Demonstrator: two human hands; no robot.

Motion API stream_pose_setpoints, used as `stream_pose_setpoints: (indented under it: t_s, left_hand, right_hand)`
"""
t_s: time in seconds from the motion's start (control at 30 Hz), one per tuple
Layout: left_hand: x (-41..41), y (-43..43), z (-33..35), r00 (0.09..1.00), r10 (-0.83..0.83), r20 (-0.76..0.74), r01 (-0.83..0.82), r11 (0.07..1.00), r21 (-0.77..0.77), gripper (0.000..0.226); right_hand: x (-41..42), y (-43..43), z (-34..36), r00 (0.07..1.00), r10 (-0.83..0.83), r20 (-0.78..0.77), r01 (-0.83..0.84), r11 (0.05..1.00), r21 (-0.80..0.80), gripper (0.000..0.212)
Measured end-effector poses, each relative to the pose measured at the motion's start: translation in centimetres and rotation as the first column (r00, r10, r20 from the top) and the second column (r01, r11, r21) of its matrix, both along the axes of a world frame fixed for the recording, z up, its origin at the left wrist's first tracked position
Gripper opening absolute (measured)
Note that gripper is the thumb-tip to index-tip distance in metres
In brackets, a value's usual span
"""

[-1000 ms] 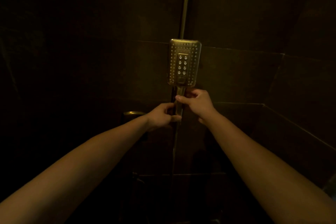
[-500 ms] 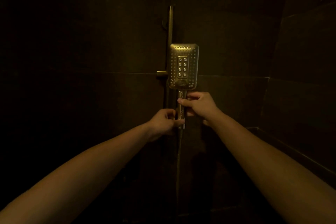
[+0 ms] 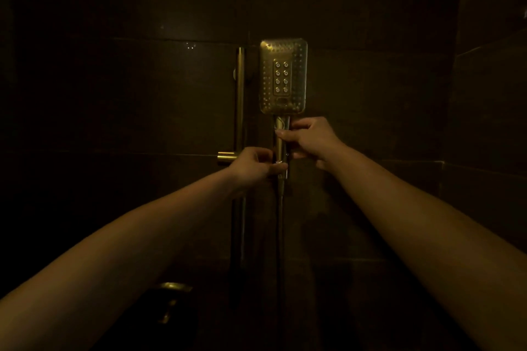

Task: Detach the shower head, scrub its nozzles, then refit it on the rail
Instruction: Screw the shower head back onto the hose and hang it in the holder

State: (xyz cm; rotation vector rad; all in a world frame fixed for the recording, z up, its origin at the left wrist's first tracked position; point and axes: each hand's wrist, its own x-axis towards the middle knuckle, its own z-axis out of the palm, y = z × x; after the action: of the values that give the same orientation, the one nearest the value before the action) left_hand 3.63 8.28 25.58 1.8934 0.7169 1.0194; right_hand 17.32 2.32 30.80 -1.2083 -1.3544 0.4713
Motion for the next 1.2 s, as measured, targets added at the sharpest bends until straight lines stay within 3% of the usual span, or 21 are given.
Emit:
stream_pose_setpoints:
  t_s: [0.1, 0.23, 0.4, 0.6, 0.7, 0.93, 1.07, 1.2]
  left_hand:
    - [1.4, 1.2, 1.3, 0.996, 0.091, -0.014, -0.09, 0.995, 0.052, 0.027]
    - [2.7, 2.4, 3.0, 0.985, 0.172, 0.008, -0.172, 0.98, 0.097, 0.007]
    - [3.1, 4.2, 3.7, 0.954, 0.301, -0.016, -0.293, 0.939, 0.177, 0.019]
    - [2.2, 6.2, 4.5, 0.931, 0.364, -0.039, -0.339, 0.897, 0.286, 0.02]
    - [2.2, 7.0, 4.7, 0.915, 0.397, -0.064, -0.359, 0.877, 0.319, 0.022]
    - [2.1, 8.2, 5.6, 0.908, 0.398, -0.135, -0.334, 0.878, 0.343, 0.047]
    - [2.2, 9.2, 6.4, 0.909, 0.377, -0.179, -0.29, 0.878, 0.381, 0.017]
    - [1.8, 9.7, 7.5, 0.892, 0.408, -0.194, -0.295, 0.851, 0.434, 0.02]
  right_hand:
    - [1.6, 1.6, 1.3, 1.0, 0.0, -0.009, 0.0, 1.0, 0.006, 0.054]
    - [2.9, 3.5, 3.0, 0.999, 0.035, 0.003, -0.035, 0.999, 0.022, 0.053]
    - [3.2, 5.7, 3.4, 0.997, 0.069, -0.019, -0.067, 0.996, 0.051, 0.025]
    - [1.8, 7.6, 3.7, 0.991, 0.086, -0.107, -0.075, 0.992, 0.101, 0.041]
    - [1.9, 8.5, 4.0, 0.992, 0.078, -0.103, -0.069, 0.993, 0.093, 0.035]
    - [2.3, 10.1, 4.3, 0.989, 0.077, -0.126, -0.068, 0.995, 0.074, 0.046]
    - [2.5, 10.8, 5.1, 0.992, 0.076, -0.104, -0.07, 0.996, 0.057, 0.049]
    - [2.6, 11.2, 6.1, 0.988, 0.103, -0.111, -0.095, 0.992, 0.08, 0.047]
